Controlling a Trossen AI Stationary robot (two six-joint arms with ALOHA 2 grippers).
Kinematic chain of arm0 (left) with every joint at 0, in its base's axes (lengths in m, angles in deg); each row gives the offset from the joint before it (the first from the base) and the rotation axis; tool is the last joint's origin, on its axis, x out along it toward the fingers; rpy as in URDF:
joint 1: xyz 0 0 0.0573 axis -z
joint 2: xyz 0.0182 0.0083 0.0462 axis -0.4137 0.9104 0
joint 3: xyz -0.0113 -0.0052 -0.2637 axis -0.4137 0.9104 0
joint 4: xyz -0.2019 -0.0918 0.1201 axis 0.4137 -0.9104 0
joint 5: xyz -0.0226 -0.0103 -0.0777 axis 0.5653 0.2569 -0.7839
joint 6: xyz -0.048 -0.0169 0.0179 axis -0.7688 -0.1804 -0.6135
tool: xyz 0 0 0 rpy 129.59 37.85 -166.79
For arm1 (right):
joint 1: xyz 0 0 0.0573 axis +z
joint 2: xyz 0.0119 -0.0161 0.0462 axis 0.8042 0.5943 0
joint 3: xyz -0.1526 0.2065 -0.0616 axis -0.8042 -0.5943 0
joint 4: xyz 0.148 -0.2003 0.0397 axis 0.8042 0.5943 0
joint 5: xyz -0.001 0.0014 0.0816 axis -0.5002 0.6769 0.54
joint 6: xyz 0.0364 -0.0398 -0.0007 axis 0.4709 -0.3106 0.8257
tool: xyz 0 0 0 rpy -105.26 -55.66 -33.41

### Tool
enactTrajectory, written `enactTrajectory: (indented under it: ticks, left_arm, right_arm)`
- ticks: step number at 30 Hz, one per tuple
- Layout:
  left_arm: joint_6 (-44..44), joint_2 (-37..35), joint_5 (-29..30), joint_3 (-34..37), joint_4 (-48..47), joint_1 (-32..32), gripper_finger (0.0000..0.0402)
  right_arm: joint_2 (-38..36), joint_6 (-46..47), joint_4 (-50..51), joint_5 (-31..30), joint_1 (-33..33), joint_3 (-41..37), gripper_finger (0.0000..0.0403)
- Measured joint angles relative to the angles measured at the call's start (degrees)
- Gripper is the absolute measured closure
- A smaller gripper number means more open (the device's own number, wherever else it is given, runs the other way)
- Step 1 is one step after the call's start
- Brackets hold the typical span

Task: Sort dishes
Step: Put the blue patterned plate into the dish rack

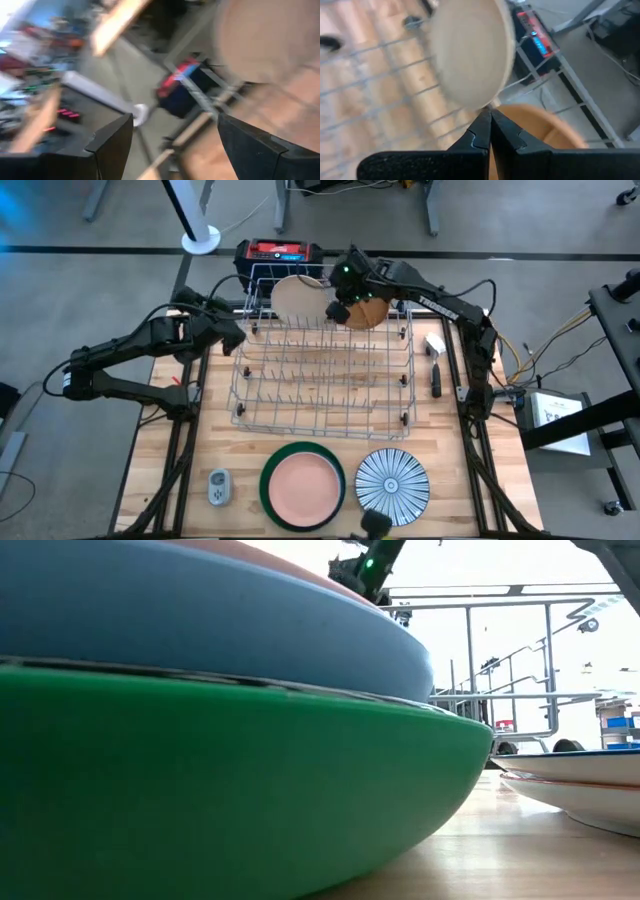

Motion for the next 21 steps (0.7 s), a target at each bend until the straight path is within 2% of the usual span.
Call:
enactTrajectory:
  ticks: [3,5,14,21]
  left_arm:
    - [-0.5,0.0,-8.3,0.0,-0.1,0.2,0.0122]
    - [-1.1,0.0,-11.7,0.0,-0.1,0.7,0.0122]
    - [-2.4,0.0,-16.6,0.0,2.4,8.8,0.0122]
    - [-4.5,1.2,-18.4,0.0,6.2,17.3,0.0122]
  right_arm:
    - [-3.8,0.2,0.9,0.0,2.0,-3.6,0.0403]
    - [-6.9,1.1,0.9,-0.1,3.3,-7.0,0.0403]
    - [-27.2,10.1,-4.7,-2.4,11.7,-30.2,0.0403]
    - [-39.9,21.1,-5.3,-4.1,22.4,-44.6,0.0403]
